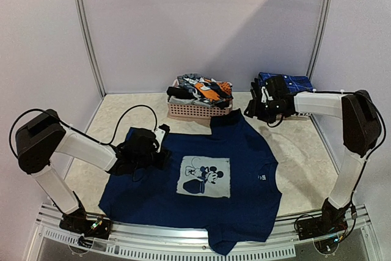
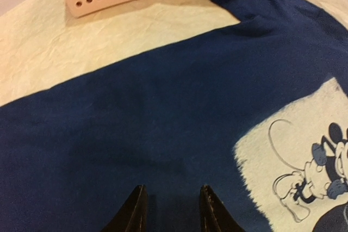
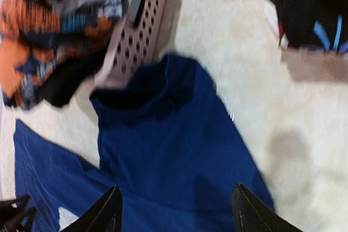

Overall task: Fold and stack the mixed laundry pile
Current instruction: Smooth out the crumpled T-shirt at the center of the board, then move the crumpled T-shirt to the center of the board.

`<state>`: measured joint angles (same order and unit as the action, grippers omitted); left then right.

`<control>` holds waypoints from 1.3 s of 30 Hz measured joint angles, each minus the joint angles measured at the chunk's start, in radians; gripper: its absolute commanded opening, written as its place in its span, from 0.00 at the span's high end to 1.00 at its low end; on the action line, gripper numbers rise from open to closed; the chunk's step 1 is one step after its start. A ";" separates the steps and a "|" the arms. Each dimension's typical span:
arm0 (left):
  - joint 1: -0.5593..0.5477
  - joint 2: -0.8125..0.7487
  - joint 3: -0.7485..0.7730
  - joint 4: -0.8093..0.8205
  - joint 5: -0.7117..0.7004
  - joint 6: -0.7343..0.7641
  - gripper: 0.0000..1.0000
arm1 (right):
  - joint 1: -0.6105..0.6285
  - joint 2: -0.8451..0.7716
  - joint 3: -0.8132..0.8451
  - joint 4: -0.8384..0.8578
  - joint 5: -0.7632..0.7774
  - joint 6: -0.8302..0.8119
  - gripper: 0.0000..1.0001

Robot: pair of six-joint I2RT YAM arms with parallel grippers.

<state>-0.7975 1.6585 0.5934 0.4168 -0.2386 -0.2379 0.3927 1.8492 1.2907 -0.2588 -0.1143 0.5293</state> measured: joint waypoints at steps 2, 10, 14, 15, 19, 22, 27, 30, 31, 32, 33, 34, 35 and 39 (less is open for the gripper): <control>0.000 -0.010 -0.004 -0.030 -0.023 -0.019 0.68 | 0.029 -0.027 -0.046 -0.013 0.013 0.000 0.31; 0.000 -0.082 -0.040 -0.131 -0.109 -0.124 0.69 | 0.169 -0.108 -0.209 -0.093 0.008 -0.014 0.36; -0.001 -0.099 -0.061 -0.184 -0.129 -0.179 0.70 | 0.202 -0.155 -0.274 -0.098 -0.050 -0.023 0.39; -0.001 -0.102 -0.066 -0.196 -0.131 -0.190 0.70 | 0.206 -0.159 -0.282 -0.098 -0.061 -0.024 0.40; -0.005 -0.117 -0.085 -0.252 -0.133 -0.240 0.70 | 0.229 -0.161 -0.311 -0.085 -0.111 -0.038 0.43; -0.026 -0.128 -0.087 -0.296 -0.134 -0.266 0.70 | 0.236 -0.160 -0.343 -0.071 -0.135 -0.038 0.46; -0.064 -0.154 -0.112 -0.334 -0.148 -0.310 0.70 | 0.236 -0.159 -0.373 -0.058 -0.158 -0.036 0.48; -0.073 -0.165 -0.121 -0.336 -0.158 -0.326 0.70 | 0.236 -0.160 -0.390 -0.051 -0.158 -0.034 0.49; -0.074 -0.166 -0.122 -0.336 -0.159 -0.331 0.70 | 0.236 -0.159 -0.395 -0.051 -0.157 -0.034 0.50; -0.076 -0.167 -0.124 -0.335 -0.163 -0.336 0.70 | 0.236 -0.159 -0.397 -0.053 -0.155 -0.034 0.50; -0.077 -0.167 -0.124 -0.335 -0.164 -0.339 0.70 | 0.236 -0.159 -0.399 -0.053 -0.152 -0.033 0.51; -0.077 -0.167 -0.124 -0.335 -0.166 -0.341 0.70 | 0.236 -0.159 -0.399 -0.051 -0.149 -0.032 0.51; -0.077 -0.167 -0.124 -0.334 -0.166 -0.343 0.70 | 0.236 -0.159 -0.399 -0.050 -0.145 -0.032 0.51; -0.078 -0.159 -0.124 -0.325 -0.171 -0.352 0.70 | 0.232 -0.134 -0.389 -0.036 -0.116 -0.020 0.52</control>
<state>-0.8753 1.4990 0.4694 0.0921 -0.4091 -0.5903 0.6247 1.7157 0.9012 -0.2947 -0.2302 0.5091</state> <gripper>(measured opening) 0.297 0.483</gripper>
